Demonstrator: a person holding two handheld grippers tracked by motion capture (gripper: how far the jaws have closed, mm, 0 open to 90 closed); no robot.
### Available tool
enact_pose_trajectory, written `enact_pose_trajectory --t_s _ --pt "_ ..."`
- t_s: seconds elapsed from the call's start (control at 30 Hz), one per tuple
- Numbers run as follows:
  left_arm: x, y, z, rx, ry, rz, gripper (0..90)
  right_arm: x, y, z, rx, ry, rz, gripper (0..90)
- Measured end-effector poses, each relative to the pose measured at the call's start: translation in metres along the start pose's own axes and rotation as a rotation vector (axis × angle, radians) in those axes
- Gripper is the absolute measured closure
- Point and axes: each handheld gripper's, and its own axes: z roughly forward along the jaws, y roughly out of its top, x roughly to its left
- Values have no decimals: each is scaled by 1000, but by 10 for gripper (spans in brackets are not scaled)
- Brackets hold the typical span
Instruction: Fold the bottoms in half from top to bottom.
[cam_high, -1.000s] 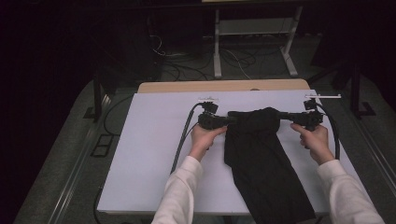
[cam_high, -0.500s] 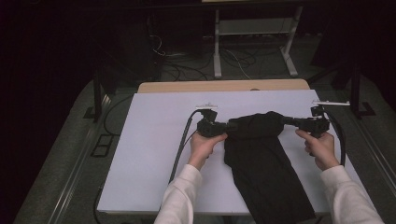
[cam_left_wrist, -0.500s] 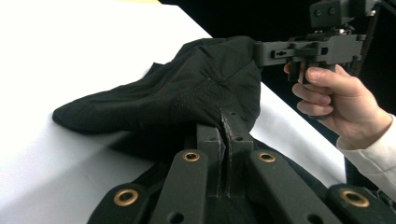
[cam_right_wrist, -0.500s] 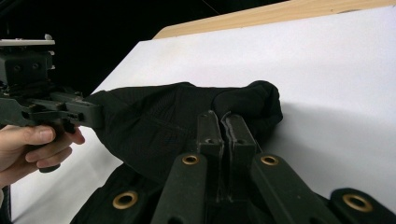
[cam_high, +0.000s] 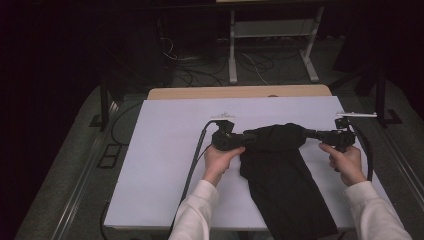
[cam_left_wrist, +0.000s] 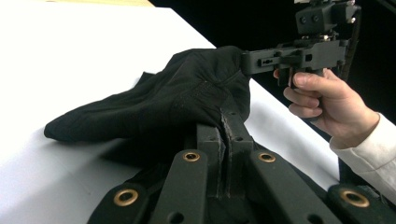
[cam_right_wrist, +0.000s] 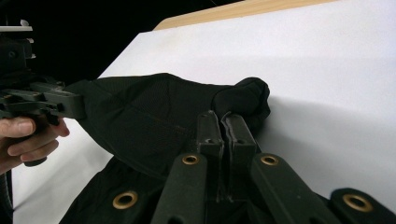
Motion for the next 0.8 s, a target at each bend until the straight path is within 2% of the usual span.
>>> enact_pose_trajectory --t_s 0.17,0.27,0.7,0.8 --pt "-7 -3 -1 6 0 6 869 2 -3 -4 3 9 -4 861" --pt "-15 -7 -2 17 2 23 869 5 -8 -5 19 4 -11 861" --pt "-32 -26 -1 26 -16 49 869 13 -22 -17 44 -4 -20 861" --pt "-35 -29 0 33 -19 57 869 13 -24 -20 42 7 -11 861"
